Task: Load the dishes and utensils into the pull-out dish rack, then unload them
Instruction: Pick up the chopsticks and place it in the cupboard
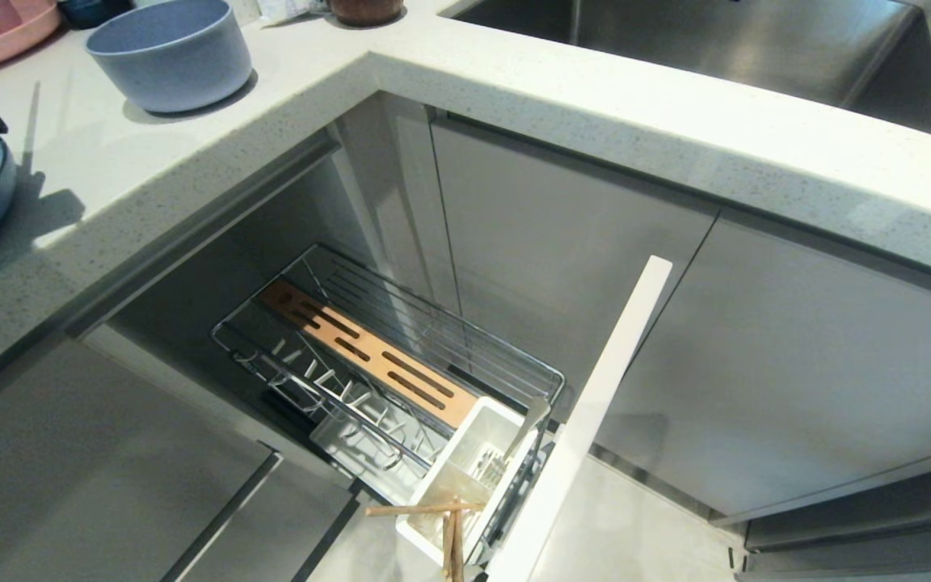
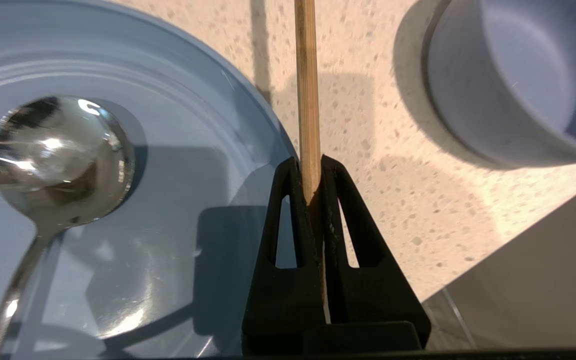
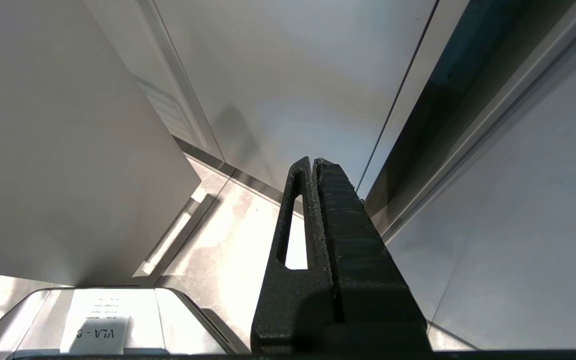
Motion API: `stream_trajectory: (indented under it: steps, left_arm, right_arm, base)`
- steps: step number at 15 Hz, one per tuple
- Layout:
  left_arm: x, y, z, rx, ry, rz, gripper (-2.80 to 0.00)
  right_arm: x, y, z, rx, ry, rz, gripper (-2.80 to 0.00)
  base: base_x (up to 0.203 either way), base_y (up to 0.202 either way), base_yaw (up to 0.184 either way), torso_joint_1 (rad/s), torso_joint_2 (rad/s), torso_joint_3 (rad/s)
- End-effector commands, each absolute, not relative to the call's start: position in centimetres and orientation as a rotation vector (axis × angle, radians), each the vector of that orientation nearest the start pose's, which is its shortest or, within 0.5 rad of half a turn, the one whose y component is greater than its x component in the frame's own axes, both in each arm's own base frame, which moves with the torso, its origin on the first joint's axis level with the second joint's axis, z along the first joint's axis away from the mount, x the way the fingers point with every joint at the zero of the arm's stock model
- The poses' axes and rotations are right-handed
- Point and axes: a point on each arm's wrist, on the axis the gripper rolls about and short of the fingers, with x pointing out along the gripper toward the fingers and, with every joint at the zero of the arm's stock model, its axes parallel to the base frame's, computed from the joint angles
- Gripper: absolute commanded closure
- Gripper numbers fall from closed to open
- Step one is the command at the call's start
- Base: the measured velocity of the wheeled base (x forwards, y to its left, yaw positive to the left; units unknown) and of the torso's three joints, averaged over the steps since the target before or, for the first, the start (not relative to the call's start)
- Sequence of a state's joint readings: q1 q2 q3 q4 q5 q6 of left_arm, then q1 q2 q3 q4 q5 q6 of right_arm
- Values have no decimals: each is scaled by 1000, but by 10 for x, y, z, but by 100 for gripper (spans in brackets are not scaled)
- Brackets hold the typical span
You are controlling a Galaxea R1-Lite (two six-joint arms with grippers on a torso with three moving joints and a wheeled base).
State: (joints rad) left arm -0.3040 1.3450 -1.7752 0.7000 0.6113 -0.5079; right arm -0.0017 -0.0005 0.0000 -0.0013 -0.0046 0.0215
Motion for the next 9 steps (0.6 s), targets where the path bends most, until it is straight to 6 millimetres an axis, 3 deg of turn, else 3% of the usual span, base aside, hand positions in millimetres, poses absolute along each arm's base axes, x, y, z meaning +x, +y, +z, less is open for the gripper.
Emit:
stream_trajectory:
  steps: [1,5,9]
  left_arm:
    - [140,-30,414,-412,124,356,0]
    - [121,-25,427,-488,50,332,0]
    - [97,-24,438,-588,12,121,0]
  right_arm:
    - [-23,0,75,22,-3,-6,0]
    - [-23,0,75,22,-3,-6,0]
    - [-23,0,75,22,-3,-6,0]
  base:
    - [0,0,0,0,0,0]
    - [0,0,0,0,0,0]
    - [0,0,0,0,0,0]
